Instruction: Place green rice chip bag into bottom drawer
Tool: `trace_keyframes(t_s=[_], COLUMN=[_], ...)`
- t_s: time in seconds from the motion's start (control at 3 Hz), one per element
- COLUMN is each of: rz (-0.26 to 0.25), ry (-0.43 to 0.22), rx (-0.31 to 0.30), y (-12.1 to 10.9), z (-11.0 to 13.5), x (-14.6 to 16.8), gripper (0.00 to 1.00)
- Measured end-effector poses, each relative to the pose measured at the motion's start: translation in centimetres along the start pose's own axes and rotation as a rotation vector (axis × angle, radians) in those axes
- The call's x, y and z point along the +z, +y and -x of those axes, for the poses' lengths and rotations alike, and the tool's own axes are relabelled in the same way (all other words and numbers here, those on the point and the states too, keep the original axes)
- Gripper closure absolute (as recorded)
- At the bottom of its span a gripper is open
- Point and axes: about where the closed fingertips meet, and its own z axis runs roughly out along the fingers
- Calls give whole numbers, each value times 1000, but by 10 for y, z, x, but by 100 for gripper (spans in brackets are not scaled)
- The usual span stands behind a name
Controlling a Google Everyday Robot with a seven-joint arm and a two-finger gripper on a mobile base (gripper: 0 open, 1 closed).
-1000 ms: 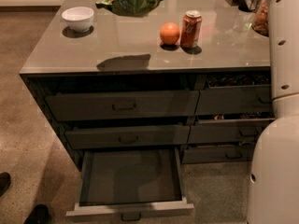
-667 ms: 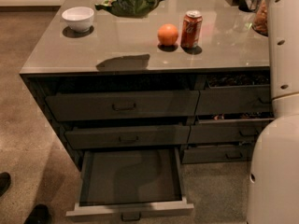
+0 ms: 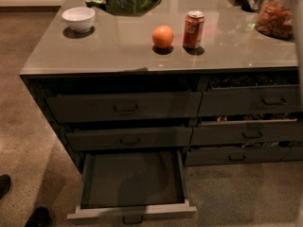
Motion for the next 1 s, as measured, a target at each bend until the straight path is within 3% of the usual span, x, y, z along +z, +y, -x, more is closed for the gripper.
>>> trace_keyframes(t_s=[0.33,0.67,1.0], rz=[38,101,123], ry=[-32,-28,11], rx=[-34,-44,-28], y=[30,70,108], z=[41,66,57], x=[5,13,12], gripper=[100,100,100])
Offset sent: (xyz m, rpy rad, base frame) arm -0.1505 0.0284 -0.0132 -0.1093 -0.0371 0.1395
